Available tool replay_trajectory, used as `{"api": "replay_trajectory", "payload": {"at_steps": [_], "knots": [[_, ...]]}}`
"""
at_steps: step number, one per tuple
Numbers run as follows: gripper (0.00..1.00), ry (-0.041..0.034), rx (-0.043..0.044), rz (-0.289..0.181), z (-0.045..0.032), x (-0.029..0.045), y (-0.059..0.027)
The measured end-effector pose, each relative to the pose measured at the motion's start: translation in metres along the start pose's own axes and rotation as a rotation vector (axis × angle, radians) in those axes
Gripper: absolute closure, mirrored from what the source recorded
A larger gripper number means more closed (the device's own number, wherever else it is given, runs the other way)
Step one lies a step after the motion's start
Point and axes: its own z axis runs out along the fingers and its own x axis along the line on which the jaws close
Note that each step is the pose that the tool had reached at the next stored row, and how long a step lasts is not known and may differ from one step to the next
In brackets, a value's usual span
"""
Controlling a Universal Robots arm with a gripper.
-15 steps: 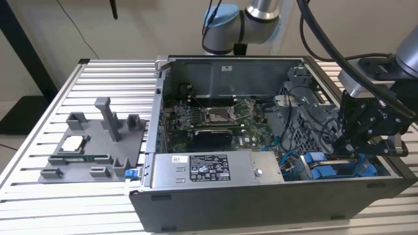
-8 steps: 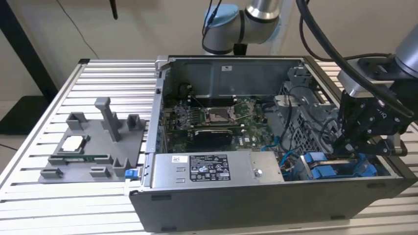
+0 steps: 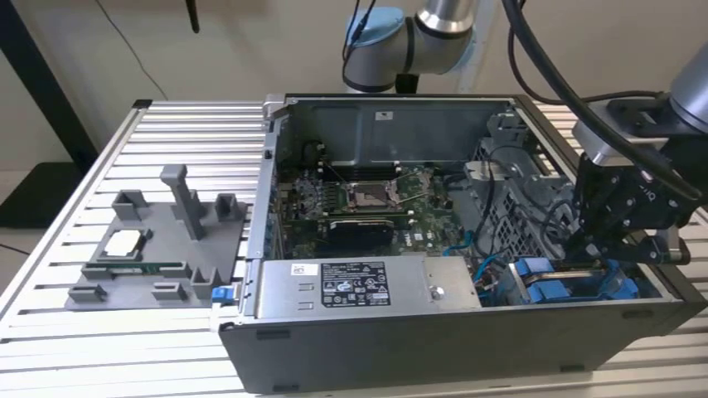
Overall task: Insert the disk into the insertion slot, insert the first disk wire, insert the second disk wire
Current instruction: 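Insert the second disk wire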
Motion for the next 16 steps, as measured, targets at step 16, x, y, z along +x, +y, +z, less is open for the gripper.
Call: {"api": "replay_trajectory", "payload": {"at_steps": [16], "knots": [[0.82,-0.0008,0.0057,-0.001,0.0068,-0.0005,-0.0003]]}}
